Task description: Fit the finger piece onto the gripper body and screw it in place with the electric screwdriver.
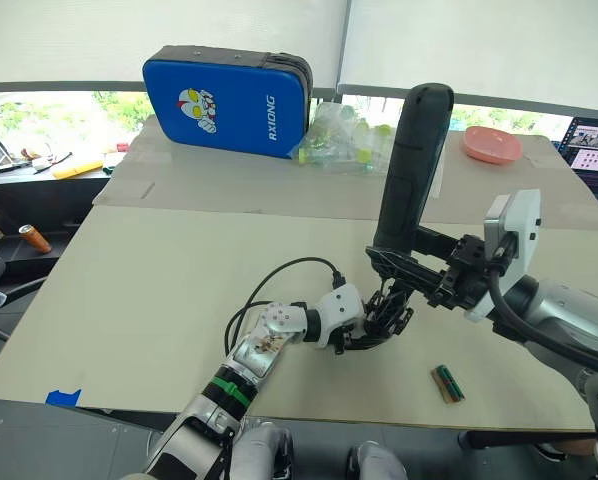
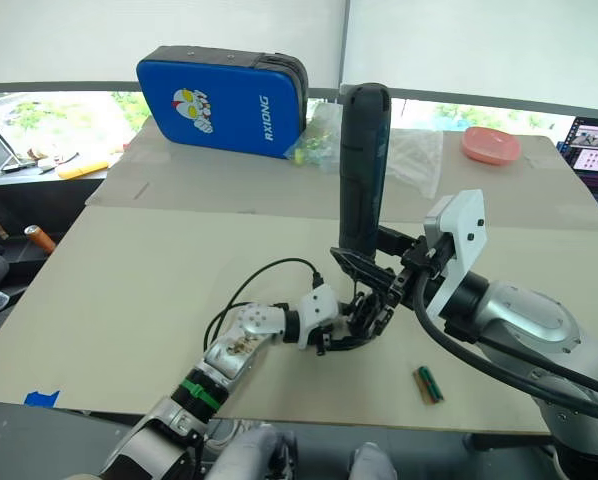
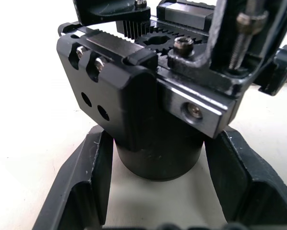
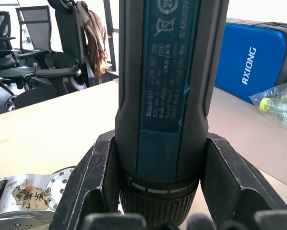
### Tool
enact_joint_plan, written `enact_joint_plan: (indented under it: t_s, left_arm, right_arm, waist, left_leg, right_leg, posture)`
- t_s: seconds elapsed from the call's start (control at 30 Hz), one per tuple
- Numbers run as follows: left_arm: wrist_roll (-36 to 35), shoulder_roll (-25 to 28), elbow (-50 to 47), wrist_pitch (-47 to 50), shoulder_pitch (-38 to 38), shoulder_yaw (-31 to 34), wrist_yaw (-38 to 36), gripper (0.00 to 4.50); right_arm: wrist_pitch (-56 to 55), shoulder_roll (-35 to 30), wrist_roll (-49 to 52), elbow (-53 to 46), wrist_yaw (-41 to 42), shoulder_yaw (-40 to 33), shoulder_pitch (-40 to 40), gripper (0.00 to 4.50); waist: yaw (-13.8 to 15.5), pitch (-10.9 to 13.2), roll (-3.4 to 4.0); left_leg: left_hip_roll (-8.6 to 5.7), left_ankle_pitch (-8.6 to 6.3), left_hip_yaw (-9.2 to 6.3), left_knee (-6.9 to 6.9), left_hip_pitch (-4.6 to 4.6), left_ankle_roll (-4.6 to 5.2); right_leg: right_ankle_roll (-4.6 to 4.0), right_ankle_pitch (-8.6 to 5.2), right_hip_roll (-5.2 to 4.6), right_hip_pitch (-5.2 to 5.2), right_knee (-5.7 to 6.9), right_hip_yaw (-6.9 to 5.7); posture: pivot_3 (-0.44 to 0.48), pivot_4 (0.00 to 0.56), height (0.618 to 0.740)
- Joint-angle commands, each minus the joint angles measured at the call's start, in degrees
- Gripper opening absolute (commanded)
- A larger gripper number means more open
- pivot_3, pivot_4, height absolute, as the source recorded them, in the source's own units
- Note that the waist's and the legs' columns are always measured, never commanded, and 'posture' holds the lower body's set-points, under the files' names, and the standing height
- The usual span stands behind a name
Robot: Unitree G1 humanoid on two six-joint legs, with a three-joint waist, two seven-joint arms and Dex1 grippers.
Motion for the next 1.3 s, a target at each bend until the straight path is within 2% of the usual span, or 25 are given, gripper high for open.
enact_joint_plan:
  t_s: [0.03, 0.7, 1.03, 1.3]
  left_arm:
    - [0.4, 0.3, 1.4, 2.3, 1.7, -3.0, -2.0, 2.28]
    - [0.4, 0.3, 1.5, 2.2, 1.7, -3.0, -2.0, 2.28]
    - [0.3, 0.2, 2.0, 2.1, 1.4, -2.8, -2.0, 2.28]
    - [0.3, 0.3, 1.9, 2.3, 1.4, -2.8, -2.2, 2.28]
  right_arm:
    - [-1.2, 0.3, 0.2, -1.7, 0.1, -0.9, -0.6, 1.94]
    - [-2.0, 0.6, -2.3, -2.2, 1.4, -1.1, 1.4, 1.94]
    - [-5.3, 2.1, -6.0, -3.2, 2.8, -1.2, 5.1, 1.94]
    - [-10.0, 4.4, -12.7, -5.7, 5.2, 1.7, 8.6, 1.94]
  waist:
    - [0.0, 0.0, 0.0]
    - [0.0, 0.0, 0.01]
    - [0.0, 0.0, 0.0]
    - [0.0, 0.0, 0.01]
  left_leg:
    - [0.0, 0.0, 0.0, 0.0, 0.0, 0.0]
    - [0.0, 0.0, 0.0, 0.0, 0.0, 0.0]
    - [0.0, 0.0, -0.01, 0.01, 0.01, -0.01]
    - [0.0, 0.01, 0.0, 0.01, 0.03, -0.02]
  right_leg:
    - [0.0, 0.0, 0.0, 0.0, 0.0, 0.0]
    - [0.0, 0.0, 0.01, 0.0, 0.01, 0.0]
    - [0.0, 0.0, 0.02, 0.02, 0.01, 0.0]
    - [0.0, 0.0, 0.03, 0.01, 0.03, 0.0]
  posture:
    - [0.0, 0.15, 0.74]
    - [0.0, 0.15, 0.74]
    - [0.0, 0.15, 0.74]
    - [0.0, 0.15, 0.74]
